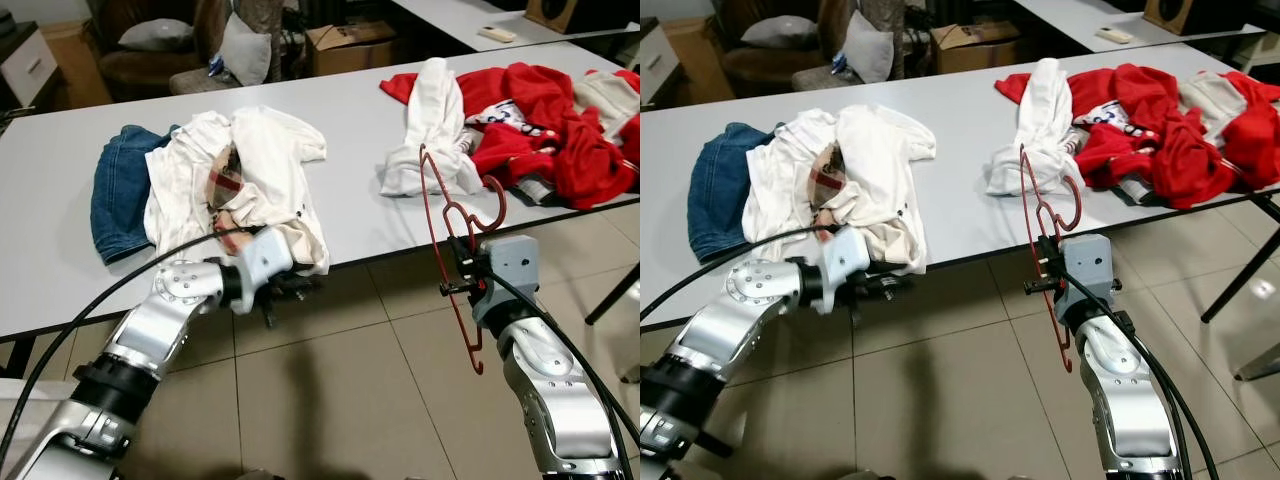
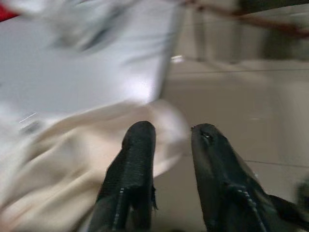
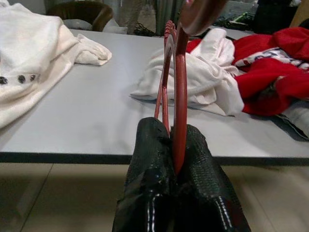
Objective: Hang hanger
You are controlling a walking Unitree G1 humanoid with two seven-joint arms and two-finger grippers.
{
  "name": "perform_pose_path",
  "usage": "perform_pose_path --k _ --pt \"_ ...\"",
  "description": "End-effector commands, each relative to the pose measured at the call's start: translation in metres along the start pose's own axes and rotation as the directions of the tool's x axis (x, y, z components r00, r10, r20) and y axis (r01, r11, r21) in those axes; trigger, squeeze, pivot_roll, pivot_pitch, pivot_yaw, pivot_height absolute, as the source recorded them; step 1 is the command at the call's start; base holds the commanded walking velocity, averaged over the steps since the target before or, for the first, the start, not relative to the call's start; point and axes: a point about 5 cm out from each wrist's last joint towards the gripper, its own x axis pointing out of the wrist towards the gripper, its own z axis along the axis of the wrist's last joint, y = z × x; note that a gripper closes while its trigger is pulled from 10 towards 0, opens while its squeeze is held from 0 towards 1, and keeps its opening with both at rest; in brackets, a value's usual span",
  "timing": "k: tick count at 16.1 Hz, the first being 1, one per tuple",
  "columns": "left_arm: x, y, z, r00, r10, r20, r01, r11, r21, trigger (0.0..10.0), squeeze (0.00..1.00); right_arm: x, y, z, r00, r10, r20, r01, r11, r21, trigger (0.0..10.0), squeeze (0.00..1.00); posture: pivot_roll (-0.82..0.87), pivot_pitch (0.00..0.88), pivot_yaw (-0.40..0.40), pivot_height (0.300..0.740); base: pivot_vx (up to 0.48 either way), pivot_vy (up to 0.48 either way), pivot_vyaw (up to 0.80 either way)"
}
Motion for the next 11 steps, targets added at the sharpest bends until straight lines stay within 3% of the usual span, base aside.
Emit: perform_pose_path --k 1,2,3,4,7,8,10,11 --pt "-0.009 0.016 0.001 0.995 0.099 -0.022 -0.099 0.995 -0.003 10.0 1.0 -0.001 -0.002 0.001 1.0 -0.007 -0.002 0.007 1.0 0.002 10.0 0.0 -0.17 0.0 0.082 0.74 0.0 0.0 0.0" --pt "-0.015 0.024 -0.005 0.983 0.172 -0.065 -0.174 0.984 -0.022 10.0 1.0 -0.001 -0.003 0.001 1.0 -0.01 -0.002 0.01 1.0 0.002 10.0 0.0 -0.17 0.0 0.082 0.74 0.0 0.0 0.0" --pt "-0.023 0.031 -0.01 0.963 0.243 -0.113 -0.248 0.968 -0.032 10.0 0.74 -0.002 -0.004 0.001 1.0 -0.011 -0.003 0.011 1.0 0.002 10.0 0.0 -0.18 0.0 0.084 0.74 0.0 0.0 0.0" --pt "-0.029 0.038 -0.014 0.942 0.306 -0.136 -0.318 0.946 -0.07 10.0 0.0 -0.002 -0.004 0.001 1.0 -0.012 -0.003 0.012 1.0 0.001 10.0 0.0 -0.18 0.0 0.084 0.74 0.0 0.0 0.0" --pt "-0.027 0.043 -0.028 0.904 0.388 -0.178 -0.417 0.893 -0.172 10.0 0.0 -0.003 -0.004 0.001 1.0 -0.013 -0.005 0.013 1.0 -0.001 10.0 0.0 -0.18 0.0 0.084 0.74 0.0 0.0 0.0" --pt "-0.018 0.04 -0.031 0.903 0.403 -0.151 -0.43 0.855 -0.29 10.0 0.0 -0.003 -0.004 0.001 1.0 -0.013 -0.004 0.013 1.0 -0.002 10.0 0.0 -0.18 0.0 0.085 0.74 0.0 0.0 0.0" --pt "-0.01 0.036 -0.034 0.906 0.392 -0.161 -0.423 0.86 -0.284 10.0 0.0 -0.004 -0.004 0.001 1.0 -0.014 -0.005 0.014 1.0 -0.003 10.0 0.0 -0.19 0.0 0.088 0.74 0.0 0.0 0.0" --pt "-0.003 0.033 -0.037 0.899 0.398 -0.181 -0.436 0.847 -0.304 10.0 0.0 -0.005 -0.005 0.001 1.0 -0.018 -0.005 0.018 1.0 -0.002 10.0 0.0 -0.19 0.0 0.094 0.74 0.0 0.0 0.0"
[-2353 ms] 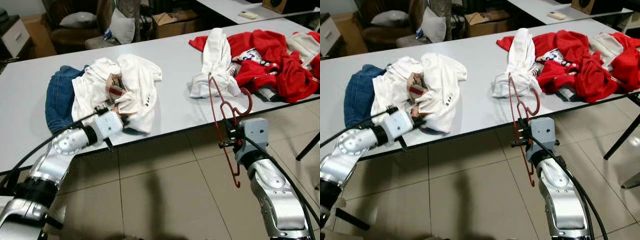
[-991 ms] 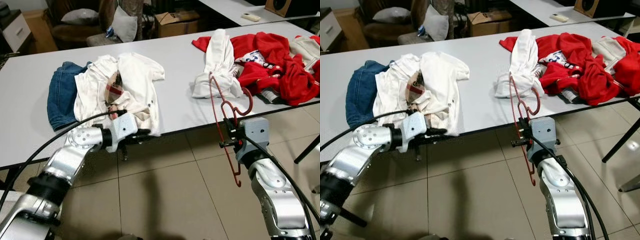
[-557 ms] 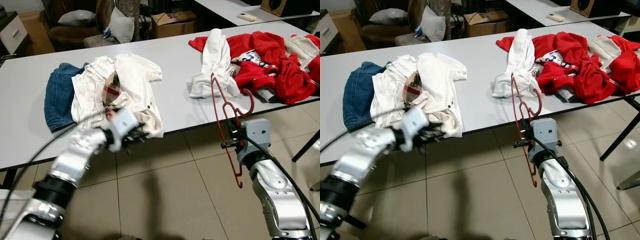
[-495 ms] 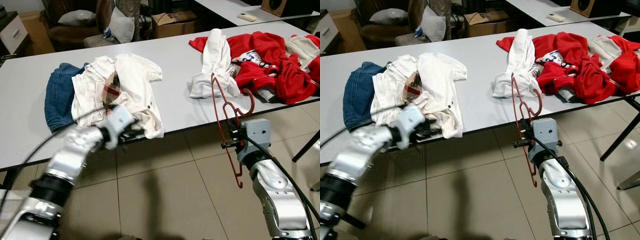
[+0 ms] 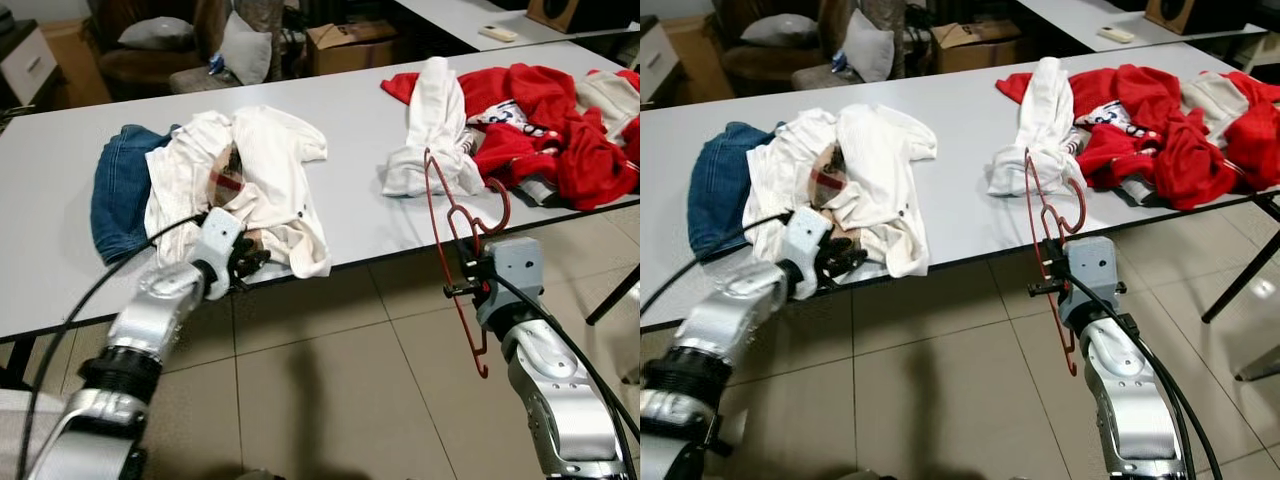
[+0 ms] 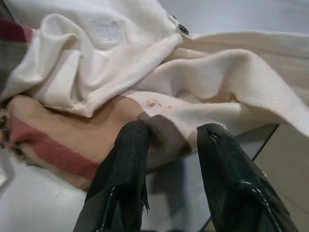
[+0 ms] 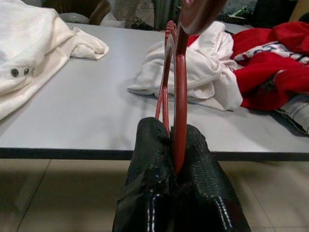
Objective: Hang hanger
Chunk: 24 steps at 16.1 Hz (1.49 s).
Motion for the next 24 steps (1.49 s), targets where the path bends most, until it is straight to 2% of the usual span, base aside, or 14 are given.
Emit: perform_pose_path --k 1,4,9,10,11,12,13,21,24 --pt "0.001 0.005 0.003 0.999 0.038 0.0 -0.038 0.999 -0.011 10.0 0.0 -0.002 -0.001 0.005 1.0 -0.007 0.016 0.007 1.0 0.002 10.0 0.0 -0.19 0.0 0.096 0.74 0.0 0.0 0.0" --pt "0.008 0.009 -0.009 0.989 0.125 -0.084 -0.121 0.991 0.048 10.0 0.0 -0.004 -0.001 0.004 1.0 -0.016 0.014 0.016 1.0 0.006 10.0 0.0 -0.2 0.0 0.108 0.74 0.0 0.0 0.0" --pt "0.016 0.0 -0.017 0.987 0.114 -0.109 -0.104 0.99 0.098 10.0 0.0 -0.005 0.0 0.004 1.0 -0.024 0.013 0.024 1.0 0.01 10.0 0.0 -0.2 0.0 0.117 0.74 0.0 0.0 0.0" --pt "0.019 -0.002 -0.019 0.988 0.105 -0.115 -0.094 0.991 0.1 8.2 0.0 -0.006 0.0 0.004 1.0 -0.026 0.013 0.026 1.0 0.011 10.0 0.0 -0.2 0.0 0.12 0.74 0.0 0.0 0.0" --pt "0.019 -0.003 -0.02 0.988 0.1 -0.118 -0.089 0.991 0.097 4.2 0.0 -0.006 0.0 0.004 1.0 -0.028 0.013 0.027 1.0 0.012 10.0 0.0 -0.2 0.0 0.121 0.74 0.0 0.0 0.0" --pt "0.02 -0.004 -0.022 0.988 0.096 -0.122 -0.084 0.992 0.096 1.1 0.0 -0.006 0.0 0.004 1.0 -0.028 0.013 0.028 1.0 0.012 10.0 0.0 -0.2 0.0 0.121 0.74 0.0 0.0 0.0" --pt "0.02 -0.005 -0.023 0.988 0.085 -0.127 -0.074 0.993 0.093 0.0 0.0 -0.006 0.0 0.004 0.999 -0.03 0.013 0.029 0.999 0.013 10.0 0.0 -0.2 0.0 0.122 0.74 0.0 0.0 0.0" --pt "0.018 -0.006 -0.033 0.991 0.044 -0.124 -0.036 0.997 0.065 0.0 0.0 -0.004 0.002 0.003 1.0 -0.022 0.016 0.022 1.0 0.011 10.0 0.0 -0.2 0.0 0.118 0.74 0.0 0.0 0.0" --pt "0.016 0.0 -0.03 0.992 0.087 -0.092 -0.081 0.994 0.073 0.0 0.0 -0.004 0.003 0.002 1.0 -0.017 0.018 0.017 1.0 0.012 10.0 0.0 -0.19 0.0 0.116 0.74 0.0 0.0 0.0"
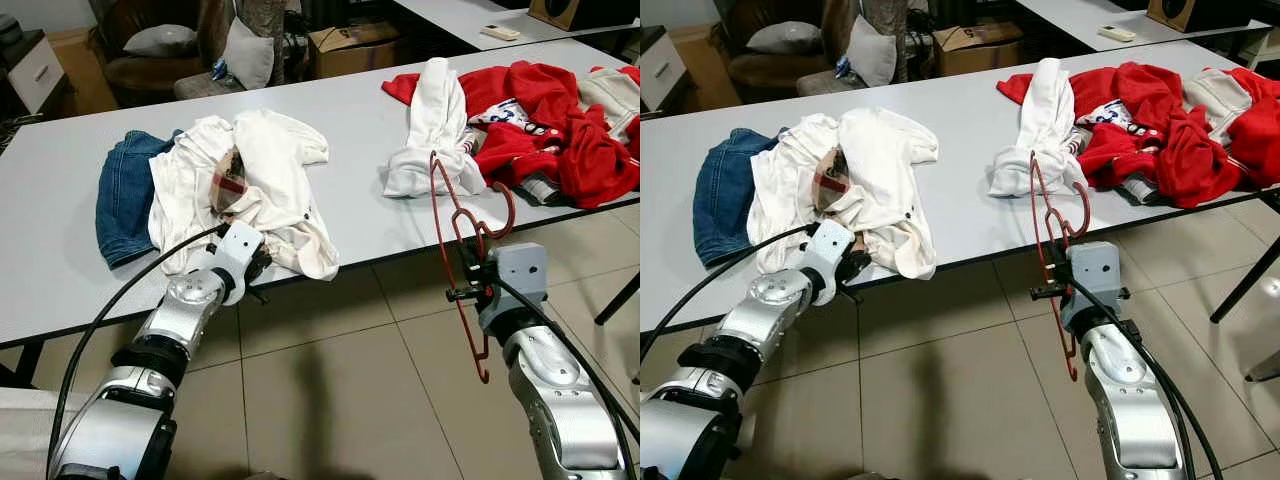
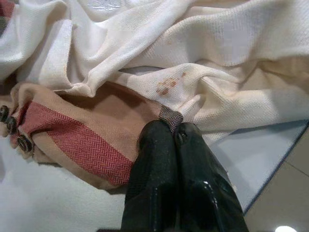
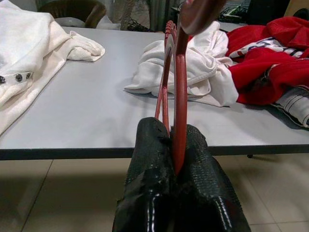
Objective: Hang hanger
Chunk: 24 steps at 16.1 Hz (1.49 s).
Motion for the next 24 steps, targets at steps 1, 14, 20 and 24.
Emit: perform_pose_path --k 1,14,20,24 --pt "-0.004 0.008 -0.005 0.999 0.039 -0.007 -0.039 0.999 -0.009 0.0 0.0 0.001 0.002 0.002 1.0 0.006 0.014 -0.006 1.0 0.005 10.0 0.0 -0.19 0.0 0.117 0.74 0.0 0.0 0.0" --pt "-0.064 0.083 0.084 0.934 -0.012 0.358 -0.13 0.92 0.369 0.0 0.0 -0.009 0.036 0.017 0.939 0.309 0.154 -0.34 0.904 0.26 10.0 0.0 -0.13 0.0 0.159 0.74 0.0 0.0 0.0" --pt "-0.068 0.074 0.103 0.953 -0.074 0.294 -0.15 0.728 0.669 0.0 0.0 -0.04 0.058 0.015 0.719 0.675 0.168 -0.676 0.622 0.394 10.0 0.0 -0.1 0.0 0.144 0.74 0.0 0.0 0.0" --pt "-0.064 0.062 0.104 0.946 -0.1 0.308 -0.144 0.721 0.677 0.0 0.0 -0.046 0.053 0.005 0.656 0.748 0.096 -0.681 0.533 0.503 10.0 0.0 -0.09 0.0 0.124 0.74 0.0 0.0 0.0"
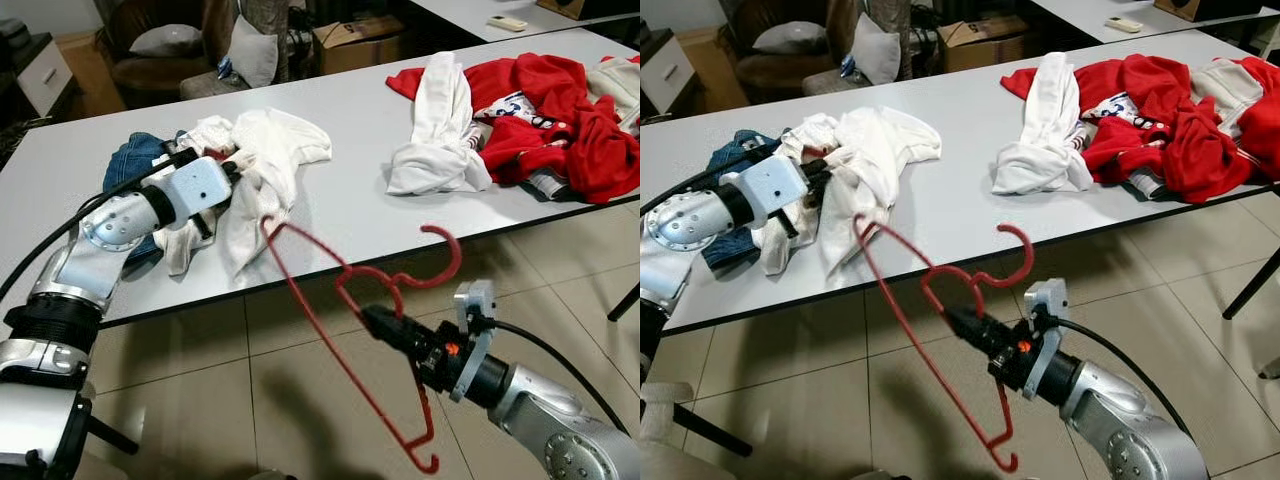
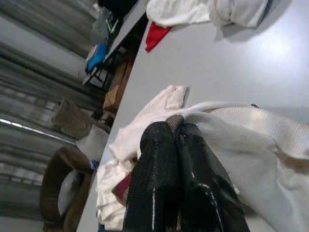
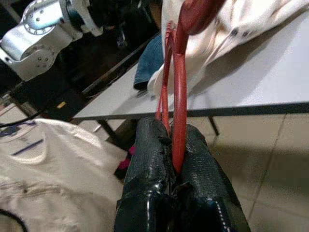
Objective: Hang hanger
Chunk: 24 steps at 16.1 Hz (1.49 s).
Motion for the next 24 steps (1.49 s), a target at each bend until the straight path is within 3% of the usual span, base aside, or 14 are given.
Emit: perform_pose_path --k 1,5,9,11,12,13,17,21,24 --pt "-0.001 -0.002 0.001 1.0 -0.009 -0.006 0.009 1.0 0.013 0.0 0.0 0.0 -0.007 0.0 0.999 -0.04 -0.021 0.04 0.999 0.012 10.0 0.0 -0.09 0.0 0.117 0.74 0.0 0.0 0.0" --pt "-0.003 -0.005 -0.001 1.0 -0.003 -0.015 0.003 1.0 0.013 0.0 0.0 -0.001 -0.024 -0.005 0.989 -0.13 -0.076 0.135 0.989 0.064 10.0 0.0 -0.09 0.0 0.102 0.74 0.0 0.0 0.0" --pt "-0.002 -0.006 -0.005 0.999 0.02 -0.042 -0.02 1.0 -0.011 0.0 0.0 -0.003 -0.016 0.001 0.994 -0.066 -0.09 0.072 0.995 0.071 10.0 0.0 -0.1 0.0 0.097 0.74 0.0 0.0 0.0" --pt "0.001 -0.008 0.001 1.0 0.018 -0.005 -0.018 0.999 -0.051 0.0 0.0 -0.004 -0.019 0.0 0.989 -0.085 -0.12 0.093 0.993 0.067 10.0 0.0 -0.1 0.0 0.097 0.74 0.0 0.0 0.0" --pt "0.003 -0.008 0.006 0.999 0.026 0.031 -0.023 0.994 -0.109 0.0 0.0 -0.004 -0.022 -0.002 0.987 -0.097 -0.129 0.106 0.992 0.067 10.0 0.0 -0.1 0.0 0.097 0.74 0.0 0.0 0.0" --pt "0.006 -0.01 0.013 0.997 0.008 0.076 0.006 0.985 -0.174 0.0 0.0 -0.001 -0.026 -0.003 0.986 -0.099 -0.134 0.109 0.992 0.069 10.0 0.0 -0.11 0.0 0.098 0.74 0.0 0.0 0.0" --pt "0.01 -0.019 0.025 0.987 -0.052 0.15 0.093 0.955 -0.283 0.0 0.0 0.012 -0.04 -0.001 0.985 -0.107 -0.138 0.117 0.991 0.067 10.0 0.0 -0.1 0.0 0.089 0.74 0.0 0.0 0.0" --pt "0.008 -0.023 0.025 0.988 -0.084 0.133 0.122 0.945 -0.305 0.0 0.0 0.018 -0.042 0.009 0.998 -0.05 -0.049 0.055 0.992 0.11 10.0 0.0 -0.1 0.0 0.089 0.74 0.0 0.0 0.0" --pt "0.008 -0.026 0.025 0.986 -0.109 0.128 0.144 0.939 -0.312 0.0 0.0 0.015 -0.04 0.009 0.997 -0.051 -0.055 0.057 0.993 0.107 10.0 0.0 -0.1 0.0 0.089 0.74 0.0 0.0 0.0"
